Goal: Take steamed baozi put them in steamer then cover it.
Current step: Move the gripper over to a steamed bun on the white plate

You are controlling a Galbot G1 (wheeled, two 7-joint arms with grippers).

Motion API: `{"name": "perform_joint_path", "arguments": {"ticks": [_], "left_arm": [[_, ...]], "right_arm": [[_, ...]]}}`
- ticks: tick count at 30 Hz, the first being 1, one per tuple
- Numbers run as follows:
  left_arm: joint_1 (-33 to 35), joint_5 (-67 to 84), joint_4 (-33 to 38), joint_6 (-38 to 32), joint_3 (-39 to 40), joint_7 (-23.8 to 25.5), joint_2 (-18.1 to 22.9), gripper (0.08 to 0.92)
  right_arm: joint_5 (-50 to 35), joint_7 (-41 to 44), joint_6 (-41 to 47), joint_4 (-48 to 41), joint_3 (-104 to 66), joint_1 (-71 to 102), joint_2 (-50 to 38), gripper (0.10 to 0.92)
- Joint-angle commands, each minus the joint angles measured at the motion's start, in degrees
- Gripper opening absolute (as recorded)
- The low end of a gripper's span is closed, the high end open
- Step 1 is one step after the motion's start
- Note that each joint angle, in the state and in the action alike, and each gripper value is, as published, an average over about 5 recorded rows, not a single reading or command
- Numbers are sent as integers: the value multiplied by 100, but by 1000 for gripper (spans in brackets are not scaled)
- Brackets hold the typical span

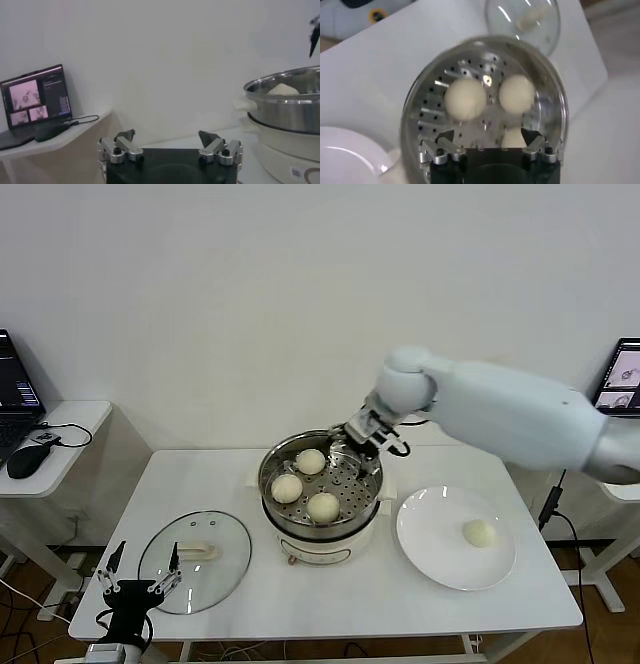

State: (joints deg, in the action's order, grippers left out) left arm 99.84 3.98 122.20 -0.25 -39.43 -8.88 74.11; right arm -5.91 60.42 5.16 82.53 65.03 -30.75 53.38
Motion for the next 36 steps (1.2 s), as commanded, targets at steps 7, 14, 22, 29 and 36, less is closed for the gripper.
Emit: {"name": "perform_joint_path", "arguments": {"ticks": [7, 14, 22, 29, 36], "left_arm": [[-172, 14, -163, 42, 128, 31, -170, 823], [-170, 9, -157, 77, 118, 38, -221, 823], [-150, -10, -135, 126, 85, 44, -214, 823], [-125, -24, -129, 137, 61, 43, -183, 823], [-106, -18, -151, 138, 39, 41, -178, 823]], "right_arm": [[394, 12, 1343, 733, -1254, 1465, -2883, 823], [1381, 149, 904, 191, -2963, 3619, -3024, 823], [2012, 123, 706, -497, -3724, 4534, -2629, 823], [2307, 54, 687, -956, -3845, 4815, -2161, 823], [2387, 4, 636, -1241, -3825, 4844, -1721, 823]]}}
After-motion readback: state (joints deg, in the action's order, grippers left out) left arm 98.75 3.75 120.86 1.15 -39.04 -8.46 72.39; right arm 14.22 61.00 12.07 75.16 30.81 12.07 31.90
